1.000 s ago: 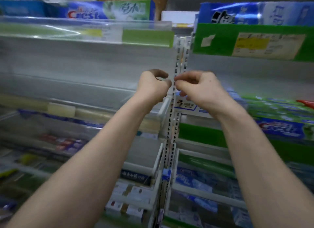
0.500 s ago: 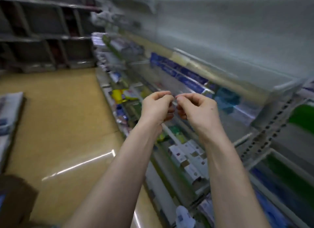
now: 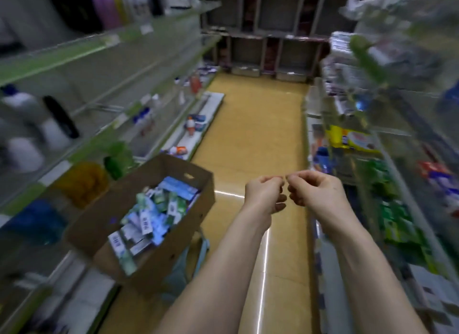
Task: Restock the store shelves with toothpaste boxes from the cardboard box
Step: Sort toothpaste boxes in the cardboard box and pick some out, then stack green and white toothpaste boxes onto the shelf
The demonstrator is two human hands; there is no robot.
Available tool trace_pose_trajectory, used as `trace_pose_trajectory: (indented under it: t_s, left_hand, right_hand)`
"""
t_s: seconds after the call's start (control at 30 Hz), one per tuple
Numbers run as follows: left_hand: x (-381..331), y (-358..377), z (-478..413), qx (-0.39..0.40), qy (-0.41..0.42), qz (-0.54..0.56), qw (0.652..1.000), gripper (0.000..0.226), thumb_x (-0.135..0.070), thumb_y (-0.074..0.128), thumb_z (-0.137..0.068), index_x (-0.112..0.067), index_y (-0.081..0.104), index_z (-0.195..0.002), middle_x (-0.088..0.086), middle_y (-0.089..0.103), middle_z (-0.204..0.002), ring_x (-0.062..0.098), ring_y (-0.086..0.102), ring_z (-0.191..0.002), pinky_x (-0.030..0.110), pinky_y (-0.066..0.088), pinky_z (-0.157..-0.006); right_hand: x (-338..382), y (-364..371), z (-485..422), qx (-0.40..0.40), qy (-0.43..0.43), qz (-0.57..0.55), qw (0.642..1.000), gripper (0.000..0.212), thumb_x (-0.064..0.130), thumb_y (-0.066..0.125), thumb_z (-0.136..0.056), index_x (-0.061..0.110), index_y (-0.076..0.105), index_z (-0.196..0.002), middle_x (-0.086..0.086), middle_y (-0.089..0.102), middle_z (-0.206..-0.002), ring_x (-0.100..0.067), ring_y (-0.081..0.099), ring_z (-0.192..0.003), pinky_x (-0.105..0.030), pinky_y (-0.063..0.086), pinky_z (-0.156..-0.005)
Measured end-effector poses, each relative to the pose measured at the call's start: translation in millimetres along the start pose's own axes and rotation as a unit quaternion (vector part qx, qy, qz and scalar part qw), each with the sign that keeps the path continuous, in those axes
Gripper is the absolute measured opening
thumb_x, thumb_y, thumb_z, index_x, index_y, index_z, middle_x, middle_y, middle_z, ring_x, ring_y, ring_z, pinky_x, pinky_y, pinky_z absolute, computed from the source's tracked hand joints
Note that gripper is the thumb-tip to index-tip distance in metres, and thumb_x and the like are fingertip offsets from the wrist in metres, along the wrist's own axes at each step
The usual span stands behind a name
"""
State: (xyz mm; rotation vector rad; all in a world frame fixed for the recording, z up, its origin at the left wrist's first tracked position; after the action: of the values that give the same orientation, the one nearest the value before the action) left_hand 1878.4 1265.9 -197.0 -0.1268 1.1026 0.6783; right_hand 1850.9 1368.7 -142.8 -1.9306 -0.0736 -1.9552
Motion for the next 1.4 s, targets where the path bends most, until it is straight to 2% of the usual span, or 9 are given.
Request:
trace_pose_trajectory:
  t_s: [0.1,0.27,0.37,0.5,0.7,0.87,1.03,1.17,1.4]
  left_hand:
    - [-1.5,-68.7,-23.2,-0.053,-0.016,0.022,0.998,0.014,-0.010,0.053,-0.088,-0.012,0.065,-0.095,0.001,0.052,-0.071,0.013,0.051,-0.054,0.022,0.046,-0.050]
    - [-2.0,-178.8,-58.2,-0.118,-0.066,0.060,0.989,0.010,-0.008,0.052,-0.082,-0.013,0.059,-0.078,0.005,0.054,-0.074,0.014,0.053,-0.058,0.020,0.042,-0.045]
    - [0.8,-235.3,-79.7,-0.144,-0.098,0.097,0.980,0.011,-0.006,0.052,-0.080,-0.014,0.057,-0.075,0.006,0.053,-0.071,0.020,0.058,-0.069,0.024,0.046,-0.052]
    - [-0.4,-302.1,-100.3,-0.168,-0.120,0.118,0.971,0.013,-0.006,0.051,-0.090,-0.014,0.053,-0.079,0.002,0.046,-0.065,0.015,0.047,-0.055,0.020,0.042,-0.050]
    - [24.7,-383.0,-124.1,-0.227,-0.170,0.156,0.946,0.015,-0.010,0.053,-0.092,-0.013,0.053,-0.077,0.002,0.047,-0.066,0.016,0.049,-0.057,0.025,0.042,-0.052]
    - [60.3,-421.0,-133.9,-0.282,-0.222,0.209,0.910,0.015,-0.014,0.055,-0.093,-0.013,0.056,-0.078,0.001,0.051,-0.067,0.014,0.051,-0.059,0.026,0.045,-0.055]
    - [78.2,-452.3,-153.4,-0.333,-0.244,0.262,0.873,0.020,-0.013,0.053,-0.094,-0.012,0.053,-0.074,0.001,0.049,-0.066,0.012,0.049,-0.059,0.026,0.044,-0.056]
    - [89.6,-468.9,-175.9,-0.371,-0.244,0.272,0.854,0.020,-0.013,0.052,-0.095,-0.014,0.052,-0.075,0.000,0.048,-0.065,0.011,0.049,-0.057,0.023,0.047,-0.048]
    - [133.1,-471.5,-205.9,-0.389,-0.272,0.307,0.825,0.017,-0.012,0.053,-0.093,-0.013,0.054,-0.076,0.001,0.051,-0.069,0.012,0.050,-0.062,0.026,0.045,-0.056]
  right_hand:
    - [-1.1,70.8,-14.6,0.058,0.030,0.023,0.998,0.012,0.011,0.061,-0.091,0.011,0.068,-0.081,-0.001,0.063,-0.067,-0.010,0.057,-0.063,-0.023,0.050,-0.062]
    - [-7.2,187.0,-33.5,0.127,0.066,0.053,0.988,0.014,0.013,0.059,-0.091,0.011,0.068,-0.080,0.000,0.061,-0.065,-0.008,0.055,-0.060,-0.023,0.048,-0.061]
    - [-13.4,243.9,-47.4,0.142,0.079,0.062,0.985,0.015,0.014,0.060,-0.091,0.012,0.067,-0.078,0.000,0.060,-0.063,-0.007,0.054,-0.057,-0.024,0.047,-0.061]
    - [-27.5,312.0,-63.5,0.155,0.100,0.068,0.980,0.017,0.013,0.062,-0.090,0.011,0.066,-0.074,0.003,0.056,-0.055,-0.008,0.049,-0.051,-0.023,0.043,-0.056]
    - [-65.2,383.5,-75.7,0.204,0.144,0.098,0.963,0.018,0.017,0.059,-0.093,0.008,0.066,-0.078,0.000,0.057,-0.060,-0.011,0.049,-0.053,-0.024,0.042,-0.056]
    - [-116.7,430.6,-84.8,0.259,0.199,0.135,0.936,0.009,0.012,0.057,-0.093,0.009,0.064,-0.098,-0.002,0.060,-0.076,-0.010,0.055,-0.062,-0.024,0.048,-0.061]
    - [-179.5,482.0,-92.2,0.316,0.247,0.173,0.900,0.029,0.014,0.062,-0.089,0.010,0.058,-0.118,-0.008,0.063,-0.095,-0.023,0.061,-0.083,-0.039,0.052,-0.080]
    - [-219.8,513.4,-99.8,0.332,0.267,0.212,0.879,0.038,0.017,0.062,-0.089,0.014,0.053,-0.126,-0.015,0.063,-0.109,-0.027,0.057,-0.082,-0.038,0.048,-0.076]
    - [-272.8,538.3,-113.6,0.336,0.252,0.314,0.852,0.064,0.029,0.067,-0.084,0.014,0.040,-0.140,-0.012,0.055,-0.131,-0.031,0.056,-0.115,-0.045,0.047,-0.096]
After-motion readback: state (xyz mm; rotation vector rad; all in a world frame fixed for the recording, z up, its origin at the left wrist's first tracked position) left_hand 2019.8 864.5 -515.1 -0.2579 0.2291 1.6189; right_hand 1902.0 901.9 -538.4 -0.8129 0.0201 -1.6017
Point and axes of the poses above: each hand's wrist, its own z-axis away from the middle knuckle, its own y-axis out of the palm, x = y × z, the point moved 6 cm from there along -z, towards the middle knuckle
